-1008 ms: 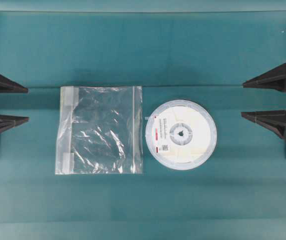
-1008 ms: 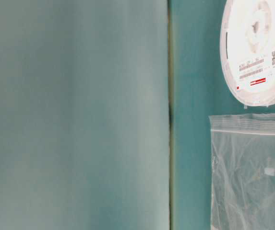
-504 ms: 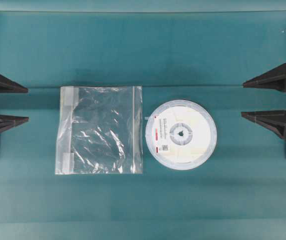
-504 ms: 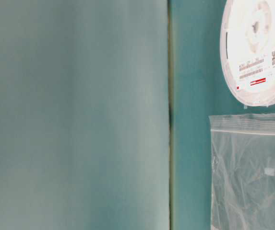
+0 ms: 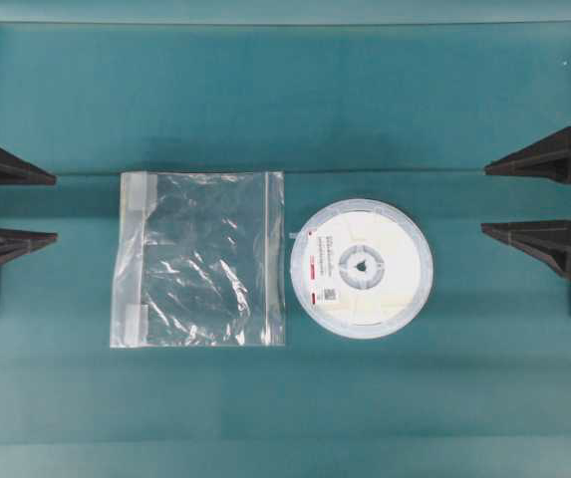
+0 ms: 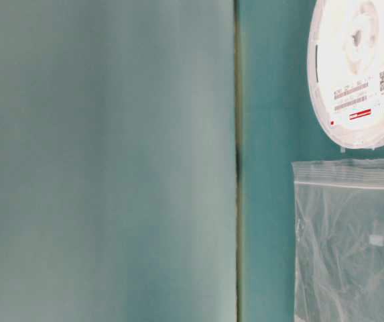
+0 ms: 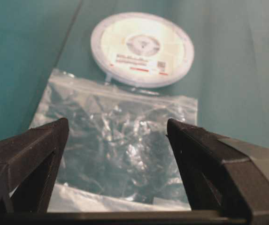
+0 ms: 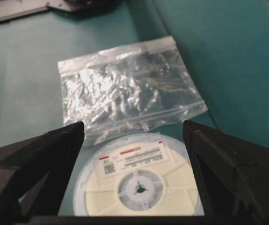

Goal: Take out the reel from the clear zip bag.

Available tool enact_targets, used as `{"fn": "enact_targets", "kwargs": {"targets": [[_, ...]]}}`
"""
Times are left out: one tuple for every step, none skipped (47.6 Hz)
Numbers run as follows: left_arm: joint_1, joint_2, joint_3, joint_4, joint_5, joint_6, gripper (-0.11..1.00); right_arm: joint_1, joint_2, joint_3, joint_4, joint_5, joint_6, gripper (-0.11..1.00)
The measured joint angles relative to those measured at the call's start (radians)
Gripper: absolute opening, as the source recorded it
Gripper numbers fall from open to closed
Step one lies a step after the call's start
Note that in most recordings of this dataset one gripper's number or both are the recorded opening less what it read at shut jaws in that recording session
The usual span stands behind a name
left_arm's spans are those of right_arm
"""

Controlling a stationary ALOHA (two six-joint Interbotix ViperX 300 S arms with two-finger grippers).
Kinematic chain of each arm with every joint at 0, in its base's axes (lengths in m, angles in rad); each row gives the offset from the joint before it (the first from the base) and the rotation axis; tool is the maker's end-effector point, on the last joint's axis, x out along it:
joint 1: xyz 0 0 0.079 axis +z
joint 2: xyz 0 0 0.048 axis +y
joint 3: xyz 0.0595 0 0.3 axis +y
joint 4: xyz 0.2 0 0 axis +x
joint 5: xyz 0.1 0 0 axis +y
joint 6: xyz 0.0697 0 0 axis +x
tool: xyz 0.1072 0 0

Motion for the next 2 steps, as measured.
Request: {"fn": "enact_targets", "kwargs": {"targets": [[0.0,0.0,0.0,-0.002,0.002,0.0,0.91,-0.002,0.0,0.0,0.0,0.002,0.0,0.92],[0.0,0.0,-0.002,0.0,0.002,0.0,0.91,0.0,0.0,0.0,0.0,0.002,0.0,0.92]]}}
